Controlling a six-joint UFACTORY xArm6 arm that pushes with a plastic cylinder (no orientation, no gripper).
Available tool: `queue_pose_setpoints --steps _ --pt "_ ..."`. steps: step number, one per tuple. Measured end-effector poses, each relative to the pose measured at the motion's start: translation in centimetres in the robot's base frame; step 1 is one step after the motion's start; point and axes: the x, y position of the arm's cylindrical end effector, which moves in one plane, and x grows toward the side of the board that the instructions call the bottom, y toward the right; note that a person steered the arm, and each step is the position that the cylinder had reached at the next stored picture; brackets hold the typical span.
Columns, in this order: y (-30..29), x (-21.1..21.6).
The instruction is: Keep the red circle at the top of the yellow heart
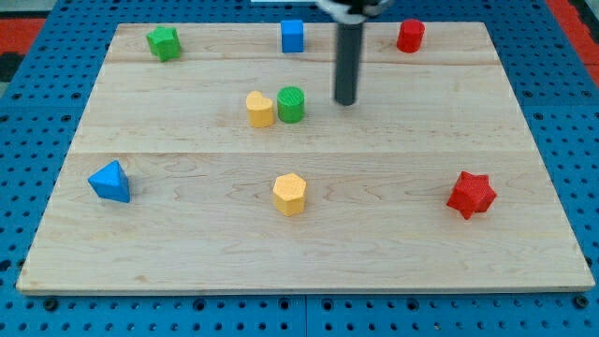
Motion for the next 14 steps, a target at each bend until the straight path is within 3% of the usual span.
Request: queue_pose_setpoints --steps 2,3,4,5,7,9,10,14 --pt "18.3 -9.5" --pt "18.6 -14.3" --pt "13.9 -13.9" --pt "8.3 -10.5" --pt "6.4 -13.7" --pt "-2.1 -8.2" --pt "-2.3 -4.4" --pt "-7.9 -1.3"
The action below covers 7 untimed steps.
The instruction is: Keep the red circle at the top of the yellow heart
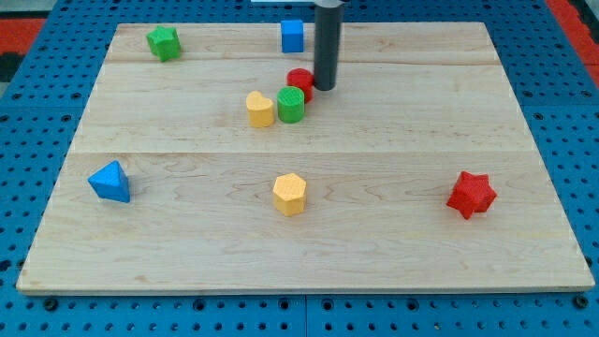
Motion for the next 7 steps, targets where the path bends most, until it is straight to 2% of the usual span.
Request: queue_pose_setpoints --steps 1,2,3,4,5,6,7 --pt "-3.7 0.0" --pt "-4.5 -2.0" --pt "-9.3 -2.8" --pt "-9.8 -1.0" --pt "-9.2 -1.0" --pt "-7.4 -3.5" --pt "-0.8 -6.8"
